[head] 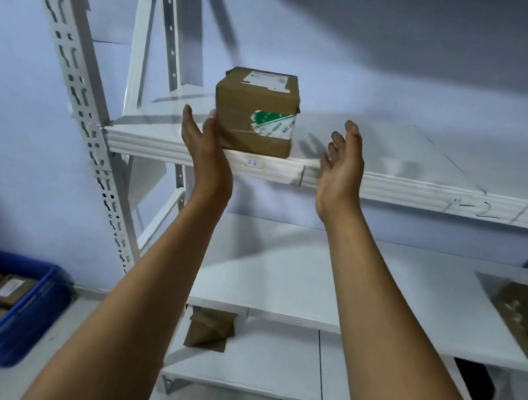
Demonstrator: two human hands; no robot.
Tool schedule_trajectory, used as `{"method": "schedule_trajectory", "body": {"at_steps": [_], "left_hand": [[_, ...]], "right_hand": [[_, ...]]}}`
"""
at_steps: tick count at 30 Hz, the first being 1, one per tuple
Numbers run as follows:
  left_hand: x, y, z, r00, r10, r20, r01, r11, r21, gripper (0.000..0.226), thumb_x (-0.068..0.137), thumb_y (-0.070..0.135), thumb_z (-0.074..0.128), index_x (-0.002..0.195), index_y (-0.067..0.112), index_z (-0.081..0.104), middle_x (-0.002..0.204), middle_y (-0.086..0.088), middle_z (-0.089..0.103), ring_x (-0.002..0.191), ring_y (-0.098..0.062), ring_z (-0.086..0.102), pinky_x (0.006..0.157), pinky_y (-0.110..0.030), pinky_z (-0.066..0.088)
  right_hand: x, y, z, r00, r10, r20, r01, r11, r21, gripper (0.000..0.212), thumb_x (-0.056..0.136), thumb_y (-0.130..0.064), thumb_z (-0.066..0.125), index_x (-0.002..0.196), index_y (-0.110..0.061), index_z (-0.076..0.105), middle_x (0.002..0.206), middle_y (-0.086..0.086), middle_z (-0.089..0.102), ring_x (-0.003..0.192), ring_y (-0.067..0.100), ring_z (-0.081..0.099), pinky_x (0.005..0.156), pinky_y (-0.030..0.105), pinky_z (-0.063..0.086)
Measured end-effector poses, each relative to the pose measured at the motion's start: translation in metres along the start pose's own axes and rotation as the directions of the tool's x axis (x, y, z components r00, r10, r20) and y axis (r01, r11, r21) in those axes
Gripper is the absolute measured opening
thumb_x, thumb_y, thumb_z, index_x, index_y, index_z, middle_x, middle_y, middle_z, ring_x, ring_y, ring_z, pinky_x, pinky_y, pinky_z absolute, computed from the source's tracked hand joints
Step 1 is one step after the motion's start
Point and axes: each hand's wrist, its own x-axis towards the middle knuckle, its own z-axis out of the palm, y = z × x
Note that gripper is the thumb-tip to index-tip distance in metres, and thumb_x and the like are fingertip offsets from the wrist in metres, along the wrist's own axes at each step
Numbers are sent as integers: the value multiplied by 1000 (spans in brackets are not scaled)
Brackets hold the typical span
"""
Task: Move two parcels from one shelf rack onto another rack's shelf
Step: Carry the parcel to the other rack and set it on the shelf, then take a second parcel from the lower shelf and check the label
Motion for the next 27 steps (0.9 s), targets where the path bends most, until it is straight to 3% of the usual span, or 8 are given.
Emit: {"method": "schedule_trajectory", "body": {"at_steps": [5, 8, 11, 13, 16, 19, 23, 27], "left_hand": [[-92, -14, 51, 1000, -5, 4, 5, 1000, 3, 61, 112, 26, 46, 168, 15, 24, 176, -9, 22, 162, -21, 27, 107, -8, 24], [-157, -34, 101, 997, -48, 64, 48, 999, 6, 55, 112, 20, 46, 165, 14, 32, 171, -13, 28, 157, -23, 34, 108, -14, 25], [-222, -55, 154, 984, -91, 153, 95, 995, -21, 50, 111, 25, 48, 159, 15, 42, 161, -8, 37, 141, -16, 44, 111, -21, 26], [-266, -70, 192, 968, -128, 218, 136, 990, -22, 48, 100, 38, 53, 146, 22, 52, 154, -3, 46, 132, -10, 47, 116, -29, 29], [-323, -99, 245, 933, -210, 293, 216, 976, 10, 26, 90, 41, 52, 114, 34, 60, 128, 5, 59, 122, -11, 53, 123, -47, 33], [-370, -125, 293, 896, -273, 351, 279, 960, 33, 10, 104, 25, 53, 101, 30, 62, 106, 9, 62, 113, -18, 55, 114, -46, 42], [-404, -168, 344, 828, -341, 445, 325, 939, 116, 25, 108, 11, 50, 94, 24, 66, 107, -5, 65, 106, -22, 59, 96, -36, 43], [-417, -217, 389, 800, -393, 454, 340, 919, 197, 13, 95, 26, 59, 90, 26, 71, 106, -5, 70, 104, -22, 63, 93, -38, 48]], "right_hand": [[-19, -40, -74, 1000, 15, -8, -16, 996, -91, 47, 108, -43, 35, 148, -22, 51, 151, 9, 54, 137, 21, 49, 111, 38, 38], [-27, -76, -141, 999, 31, -39, -35, 993, -115, 48, 108, -45, 35, 145, -22, 55, 148, 7, 58, 136, 20, 53, 103, 37, 41], [-31, -114, -216, 997, 33, -74, -43, 988, -146, 49, 108, -46, 36, 141, -18, 59, 138, 7, 65, 116, 14, 61, 90, 31, 44], [-32, -138, -271, 994, 30, -102, -47, 984, -174, 44, 108, -46, 37, 128, -19, 64, 120, 2, 71, 102, 7, 65, 95, 35, 41], [-32, -166, -349, 987, 35, -157, -71, 970, -231, 38, 107, -47, 37, 114, -24, 67, 111, -3, 72, 113, 11, 65, 103, 42, 40], [-29, -185, -421, 970, 40, -240, -102, 962, -252, 41, 108, -47, 36, 115, -22, 68, 125, 6, 72, 123, 20, 64, 102, 42, 43], [-9, -191, -498, 941, 71, -331, -162, 953, -256, 38, 106, -46, 39, 108, -24, 70, 127, 5, 74, 116, 16, 66, 95, 39, 45], [21, -183, -564, 903, 110, -415, -239, 931, -274, 34, 105, -43, 43, 110, -24, 71, 126, 3, 75, 117, 16, 66, 87, 34, 45]]}}
